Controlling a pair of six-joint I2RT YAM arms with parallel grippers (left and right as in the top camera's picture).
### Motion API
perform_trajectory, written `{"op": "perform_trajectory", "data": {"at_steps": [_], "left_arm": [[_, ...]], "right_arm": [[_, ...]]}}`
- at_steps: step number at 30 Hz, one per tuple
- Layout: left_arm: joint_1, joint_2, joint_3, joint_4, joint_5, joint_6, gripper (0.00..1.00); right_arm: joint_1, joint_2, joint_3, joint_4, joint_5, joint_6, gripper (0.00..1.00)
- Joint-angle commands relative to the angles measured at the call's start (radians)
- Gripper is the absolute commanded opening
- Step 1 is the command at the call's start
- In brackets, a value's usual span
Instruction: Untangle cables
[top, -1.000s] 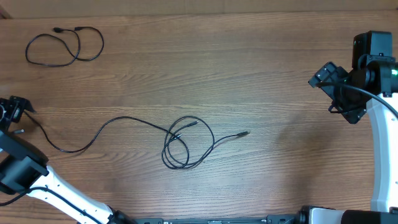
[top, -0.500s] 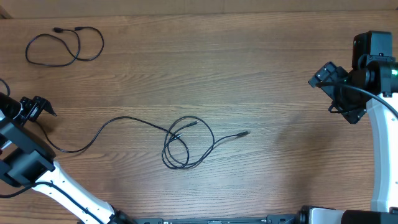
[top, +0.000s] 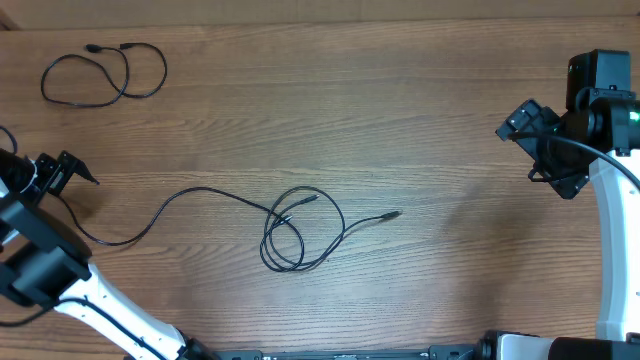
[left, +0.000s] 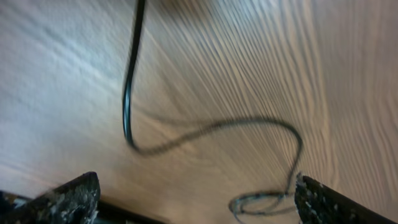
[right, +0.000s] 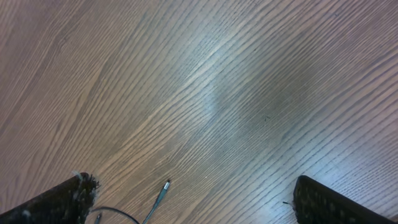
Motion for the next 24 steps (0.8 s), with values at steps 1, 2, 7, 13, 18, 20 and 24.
{"op": "perform_trajectory", "data": {"at_steps": [1, 2, 7, 13, 18, 20, 24], "left_arm": [[-0.036, -0.213, -0.105, -0.004, 0.035, 0.030, 0.99], [-0.047, -0.253, -0.147, 0.005, 0.029, 0.029, 1.00], [-0.099, -0.427, -0.412, 0.161, -0.001, 0.002, 0.99], [-0.105, -0.470, -0.639, 0.379, -0.143, -0.095, 1.00], [-0.105, -0.470, -0.816, 0.597, -0.145, -0.132, 0.99], [-0.105, -0.470, -0.875, 0.659, -0.127, -0.144, 0.99], [-0.105, -0.470, -0.951, 0.746, -0.136, -0.154, 1.00]], "right_arm": [[-0.001, -0.001, -0.005, 0.005, 0.010, -0.001, 1.00], [-0.001, -0.001, -0.005, 0.005, 0.010, -0.001, 1.00], [-0.001, -0.001, -0.005, 0.005, 0.010, -0.001, 1.00], [-0.001, -0.001, -0.005, 0.005, 0.010, -0.001, 1.00], [-0.001, -0.001, -0.005, 0.005, 0.010, -0.001, 1.00], [-0.001, -0.001, -0.005, 0.005, 0.010, -0.001, 1.00], [-0.001, -0.001, -0.005, 0.005, 0.010, -0.001, 1.00]]}}
